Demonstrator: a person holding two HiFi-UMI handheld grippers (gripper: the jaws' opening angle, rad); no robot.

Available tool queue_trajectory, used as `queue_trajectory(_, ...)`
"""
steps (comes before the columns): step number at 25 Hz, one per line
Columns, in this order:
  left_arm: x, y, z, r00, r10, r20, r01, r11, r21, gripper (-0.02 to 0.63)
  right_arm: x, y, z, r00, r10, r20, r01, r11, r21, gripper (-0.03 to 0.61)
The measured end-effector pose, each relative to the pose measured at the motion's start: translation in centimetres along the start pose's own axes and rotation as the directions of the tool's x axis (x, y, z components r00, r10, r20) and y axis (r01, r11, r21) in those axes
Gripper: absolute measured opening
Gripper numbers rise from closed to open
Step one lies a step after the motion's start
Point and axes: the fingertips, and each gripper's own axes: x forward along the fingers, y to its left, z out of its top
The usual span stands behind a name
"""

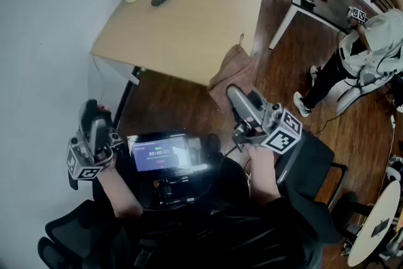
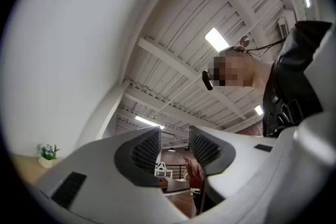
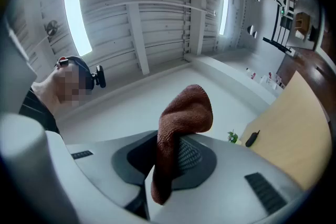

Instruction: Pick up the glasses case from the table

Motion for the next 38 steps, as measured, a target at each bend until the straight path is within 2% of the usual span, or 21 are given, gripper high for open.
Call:
queue_trajectory(3,1.2,0.4,-0.6,1.0,0.017,0.0,-0.017,1.0,0.002,0.153,-0.1,-1.4,0.7,1.0,0.006,0.002,-0.006,1.0,0.009,0.06)
queue_trajectory(9,4.6,2.3,-3.1,0.997,0.068,-0.027,-0.068,0.998,0.008,0.153,0.4,-6.8,2.5,1.0,0.007,-0.003,-0.007,0.998,0.062,0.06)
queue_trajectory(16,6.4,5.1,-3.0,0.996,0.086,-0.012,-0.086,0.996,0.003,0.153,3.1,-8.8,3.5,1.0,0.021,-0.018,-0.02,0.997,0.07,0.06)
queue_trajectory(20,5.8,7.6,-3.9,0.996,0.089,0.0,-0.089,0.996,-0.019,0.153,4.8,-9.2,2.5,0.999,0.016,-0.038,-0.014,0.998,0.055,0.06)
queue_trajectory(26,5.0,13.2,-4.1,0.998,0.063,0.03,-0.061,0.997,-0.051,0.153,8.9,-9.9,0.9,0.999,-0.024,-0.042,0.024,1.0,0.016,0.06)
queue_trajectory(32,2.8,22.0,-2.5,0.996,0.068,0.051,-0.063,0.994,-0.085,0.153,17.1,-10.0,-1.2,0.998,-0.044,-0.053,0.042,0.999,-0.035,0.06)
queue_trajectory(38,1.9,28.9,-2.1,0.998,0.048,0.037,-0.042,0.99,-0.133,0.153,22.3,-10.8,-4.1,0.993,-0.103,-0.059,0.1,0.994,-0.045,0.06)
